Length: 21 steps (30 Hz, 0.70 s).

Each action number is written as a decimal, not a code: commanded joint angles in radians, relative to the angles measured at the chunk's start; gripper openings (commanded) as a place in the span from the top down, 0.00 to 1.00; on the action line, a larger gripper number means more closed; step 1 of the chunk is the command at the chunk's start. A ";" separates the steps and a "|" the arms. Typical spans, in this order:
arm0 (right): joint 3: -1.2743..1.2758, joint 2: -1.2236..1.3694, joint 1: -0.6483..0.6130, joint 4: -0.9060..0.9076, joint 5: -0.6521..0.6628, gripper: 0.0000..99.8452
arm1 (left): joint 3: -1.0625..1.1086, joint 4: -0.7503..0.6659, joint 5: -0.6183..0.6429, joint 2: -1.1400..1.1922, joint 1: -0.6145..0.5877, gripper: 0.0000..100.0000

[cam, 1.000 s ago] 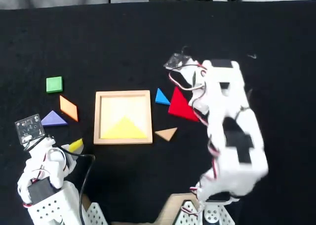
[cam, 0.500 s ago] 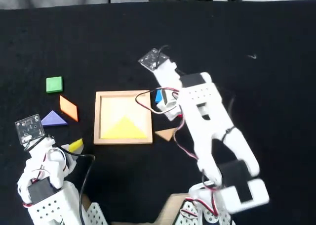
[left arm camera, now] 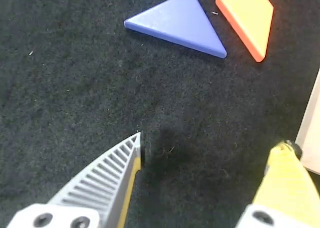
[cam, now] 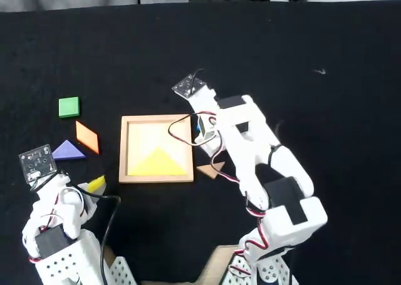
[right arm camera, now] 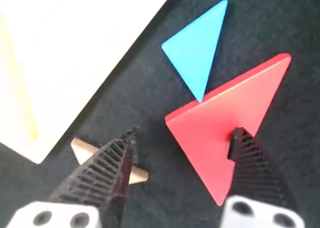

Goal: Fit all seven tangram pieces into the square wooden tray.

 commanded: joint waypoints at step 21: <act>-0.062 0.076 0.101 -0.057 0.037 0.71 | 0.019 0.008 -0.006 -0.008 -0.008 0.61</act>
